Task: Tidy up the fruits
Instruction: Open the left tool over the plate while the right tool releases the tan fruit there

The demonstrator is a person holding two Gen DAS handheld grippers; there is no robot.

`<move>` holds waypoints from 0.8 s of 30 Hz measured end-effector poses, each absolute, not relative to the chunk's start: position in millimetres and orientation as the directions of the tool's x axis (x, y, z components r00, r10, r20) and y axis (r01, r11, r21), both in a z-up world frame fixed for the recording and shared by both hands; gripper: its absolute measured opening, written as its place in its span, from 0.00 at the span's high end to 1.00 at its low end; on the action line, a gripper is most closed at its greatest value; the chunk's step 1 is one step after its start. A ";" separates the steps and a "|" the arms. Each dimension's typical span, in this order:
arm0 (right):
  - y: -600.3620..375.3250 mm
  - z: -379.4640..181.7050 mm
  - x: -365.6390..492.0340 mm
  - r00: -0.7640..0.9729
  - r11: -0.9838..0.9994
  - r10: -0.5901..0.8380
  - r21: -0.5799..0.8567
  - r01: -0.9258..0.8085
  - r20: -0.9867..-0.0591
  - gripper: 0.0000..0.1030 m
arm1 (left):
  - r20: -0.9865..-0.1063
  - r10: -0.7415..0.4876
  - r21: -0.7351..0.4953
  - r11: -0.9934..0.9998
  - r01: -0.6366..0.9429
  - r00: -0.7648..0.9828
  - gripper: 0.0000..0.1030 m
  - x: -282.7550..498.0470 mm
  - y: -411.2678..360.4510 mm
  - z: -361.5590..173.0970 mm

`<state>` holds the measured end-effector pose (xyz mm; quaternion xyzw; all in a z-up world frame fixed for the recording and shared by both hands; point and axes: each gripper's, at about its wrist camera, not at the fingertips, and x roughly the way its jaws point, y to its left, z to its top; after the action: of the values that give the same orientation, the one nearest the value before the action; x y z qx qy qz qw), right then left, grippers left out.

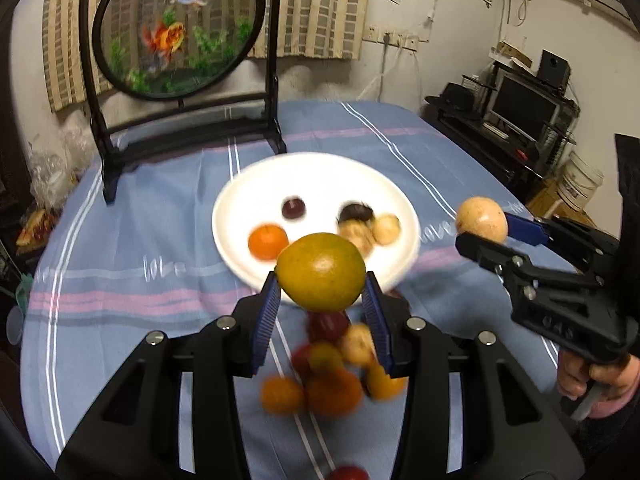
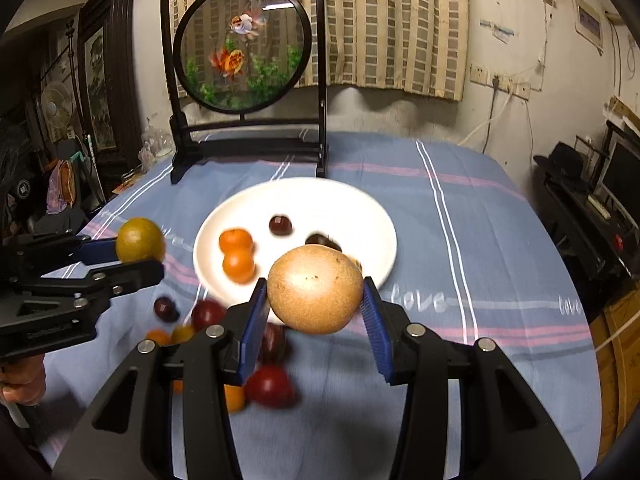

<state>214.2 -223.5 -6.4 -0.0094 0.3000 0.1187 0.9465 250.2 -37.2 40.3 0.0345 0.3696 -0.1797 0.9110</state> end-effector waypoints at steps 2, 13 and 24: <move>-220.6 -6.3 233.2 0.792 0.967 0.242 0.070 -0.246 -0.560 0.55 | -0.683 -0.296 -0.065 0.935 0.348 0.668 0.59 276.1 -41.1 38.9; -200.5 -47.6 315.5 0.712 0.944 0.315 0.133 -0.302 -0.628 0.55 | -0.756 -0.288 -0.121 0.944 0.307 0.588 0.59 382.7 -45.9 -7.1; -199.1 -44.9 317.6 0.712 0.942 0.316 0.119 -0.313 -0.627 0.44 | -0.737 -0.192 -0.028 0.967 0.255 0.648 0.23 382.0 -50.6 -10.6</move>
<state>317.6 -199.1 -44.9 0.0021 0.3394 0.1702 0.9251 382.0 -50.6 -10.6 0.0393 0.4007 -0.1232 0.9070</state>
